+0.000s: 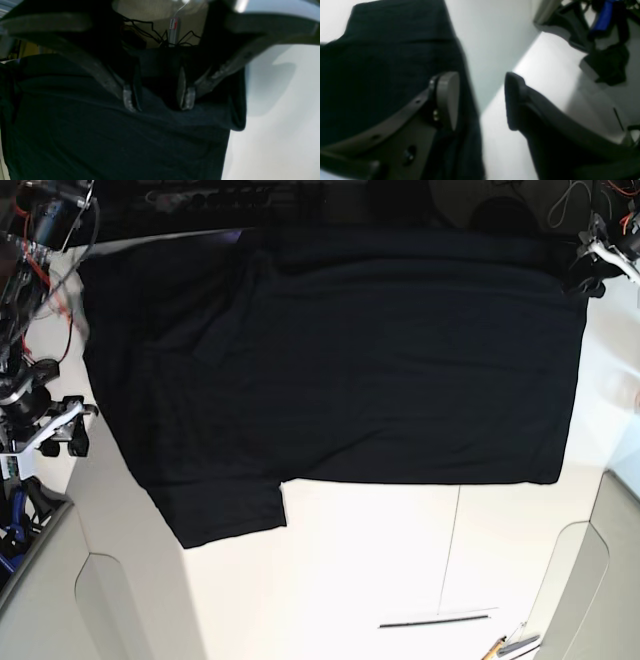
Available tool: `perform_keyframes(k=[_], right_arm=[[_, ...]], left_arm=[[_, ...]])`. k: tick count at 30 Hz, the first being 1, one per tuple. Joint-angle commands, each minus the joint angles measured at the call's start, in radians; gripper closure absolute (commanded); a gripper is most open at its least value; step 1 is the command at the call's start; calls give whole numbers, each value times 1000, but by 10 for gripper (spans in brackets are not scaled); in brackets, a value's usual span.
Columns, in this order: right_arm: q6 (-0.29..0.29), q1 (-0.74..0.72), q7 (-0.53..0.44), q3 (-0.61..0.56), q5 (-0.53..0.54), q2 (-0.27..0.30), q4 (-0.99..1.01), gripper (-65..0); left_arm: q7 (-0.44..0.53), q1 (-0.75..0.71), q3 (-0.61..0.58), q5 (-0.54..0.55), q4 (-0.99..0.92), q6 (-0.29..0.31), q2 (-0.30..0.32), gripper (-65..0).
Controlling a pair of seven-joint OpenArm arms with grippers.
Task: Fold the T-shirt properly
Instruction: 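Slide the right gripper along the shirt side toward the hem and grasp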
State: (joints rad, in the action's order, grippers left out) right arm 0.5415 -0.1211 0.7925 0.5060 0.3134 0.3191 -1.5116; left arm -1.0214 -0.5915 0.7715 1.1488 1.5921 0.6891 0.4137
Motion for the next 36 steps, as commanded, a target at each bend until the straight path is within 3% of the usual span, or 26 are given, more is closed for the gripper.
perform_keyframes(k=[1,7,11,21,23,25,26,36], right_arm=[[-6,-48,-35,4,14,28,44,-295],[42,-226,-51,-1,123,50,419,-295],[42,-288,-118,-62,139,49,573,-295],[37,-299,-129,-287,90,43,621,-289],[37,-299,-130,-288,72,44,621,-204],[37,-299,-130,-288,68,44,621,-48],[37,-299,-130,-288,68,43,621,0],[37,-299,-130,-288,69,43,621,0]], left_arm=[[11,-4,8,22,10,9,16,-263],[15,-4,8,23,10,9,16,-263],[14,8,8,22,10,9,16,-263],[14,46,8,22,10,9,16,-263],[14,46,8,22,10,9,16,-263],[18,50,8,23,10,9,16,-263],[18,58,8,22,10,9,16,-263],[21,234,7,-25,10,9,16,-268]])
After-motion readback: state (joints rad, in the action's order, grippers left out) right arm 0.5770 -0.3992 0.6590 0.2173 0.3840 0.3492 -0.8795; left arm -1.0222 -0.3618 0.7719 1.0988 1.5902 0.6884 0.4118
